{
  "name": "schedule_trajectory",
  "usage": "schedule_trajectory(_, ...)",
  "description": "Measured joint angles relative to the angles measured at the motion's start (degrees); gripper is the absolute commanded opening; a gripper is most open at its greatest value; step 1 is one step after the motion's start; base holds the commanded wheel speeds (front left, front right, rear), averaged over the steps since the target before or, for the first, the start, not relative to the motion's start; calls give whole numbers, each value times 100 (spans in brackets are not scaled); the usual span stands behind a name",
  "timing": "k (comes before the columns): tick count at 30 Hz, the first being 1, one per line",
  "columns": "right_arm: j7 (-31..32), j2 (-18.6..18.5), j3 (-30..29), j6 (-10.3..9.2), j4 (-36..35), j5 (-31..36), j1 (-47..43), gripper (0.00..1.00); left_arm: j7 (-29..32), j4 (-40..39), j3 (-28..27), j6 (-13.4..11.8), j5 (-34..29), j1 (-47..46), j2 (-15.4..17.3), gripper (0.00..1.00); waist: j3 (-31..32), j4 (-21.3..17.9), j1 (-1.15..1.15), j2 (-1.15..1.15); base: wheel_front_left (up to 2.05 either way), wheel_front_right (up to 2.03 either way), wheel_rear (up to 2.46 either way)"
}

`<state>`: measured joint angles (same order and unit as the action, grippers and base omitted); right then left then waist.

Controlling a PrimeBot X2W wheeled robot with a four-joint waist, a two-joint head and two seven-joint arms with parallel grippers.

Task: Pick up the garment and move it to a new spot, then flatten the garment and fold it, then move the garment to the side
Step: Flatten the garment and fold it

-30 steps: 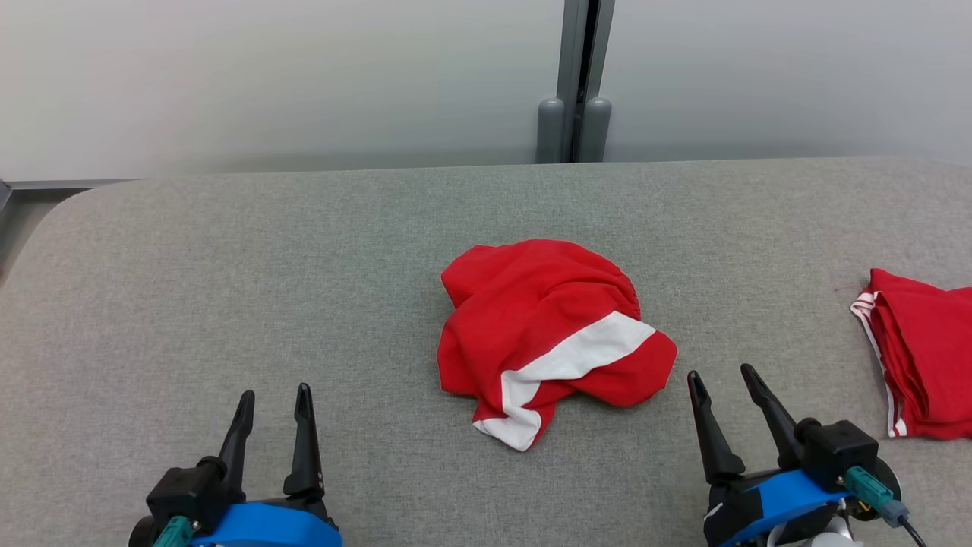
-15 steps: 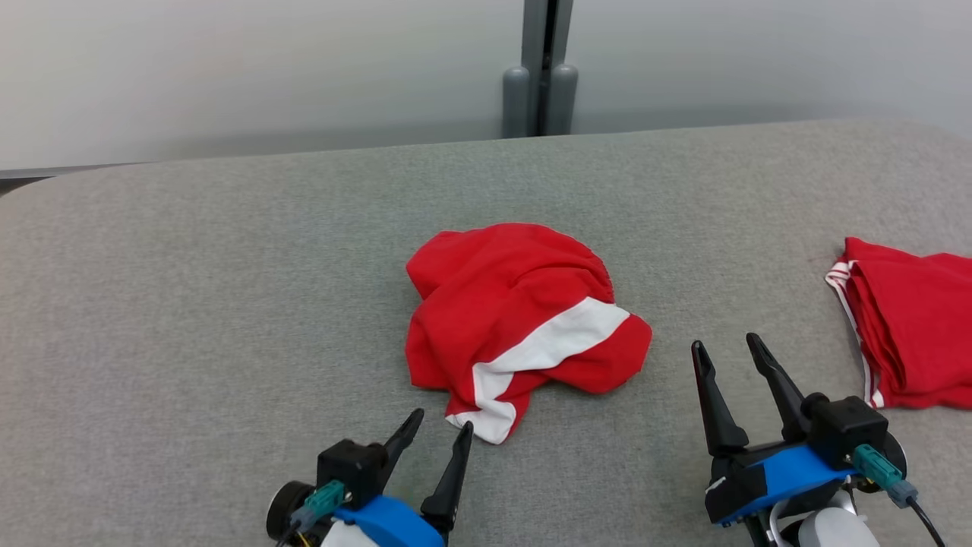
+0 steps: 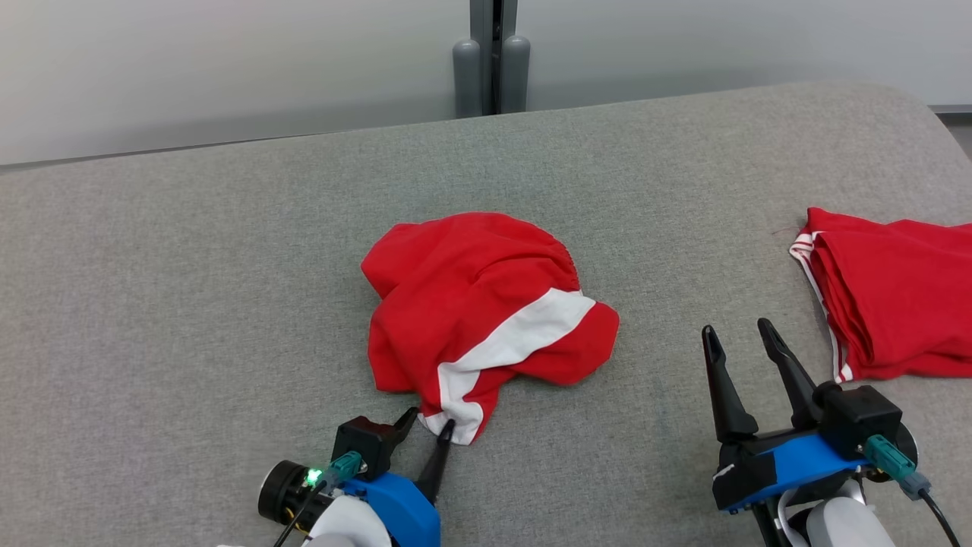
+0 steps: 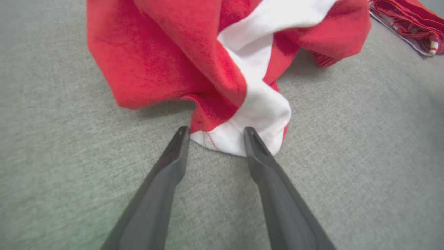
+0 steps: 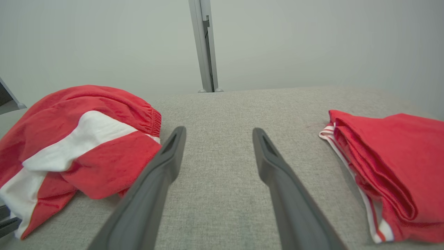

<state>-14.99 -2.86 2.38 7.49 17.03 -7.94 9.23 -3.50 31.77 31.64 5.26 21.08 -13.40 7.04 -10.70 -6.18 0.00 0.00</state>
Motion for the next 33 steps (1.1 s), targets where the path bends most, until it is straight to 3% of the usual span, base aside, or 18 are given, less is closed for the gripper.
schedule_trajectory(2,0,0,-14,0,0,0,-1,100,-11,98,36,-20,-44,-55,3,0,8,14,0,0,0,0,0)
schedule_trajectory(6,0,1,-3,0,0,-21,-1,100,-21,220,107,-26,-109,-91,15,0,70,117,0,0,0,0,0)
schedule_trajectory(9,0,1,-24,0,-5,-26,-3,100,-167,198,10,-165,-96,-92,97,0,132,222,0,0,0,0,0)
schedule_trajectory(17,0,1,-109,0,30,-26,-48,100,-348,-600,-389,-568,-88,41,714,0,331,517,0,0,0,0,0)
schedule_trajectory(24,0,1,-113,0,76,-16,-76,100,53,-1322,-716,-917,37,589,1266,0,387,589,0,0,0,0,0)
schedule_trajectory(30,0,2,-94,0,111,34,-99,100,393,-1245,-910,-1182,109,706,1519,0,340,515,0,0,0,0,0)
schedule_trajectory(33,0,1,-90,0,124,56,-99,100,417,-1158,-949,-1236,112,706,1557,49,330,471,0,0,0,0,0)
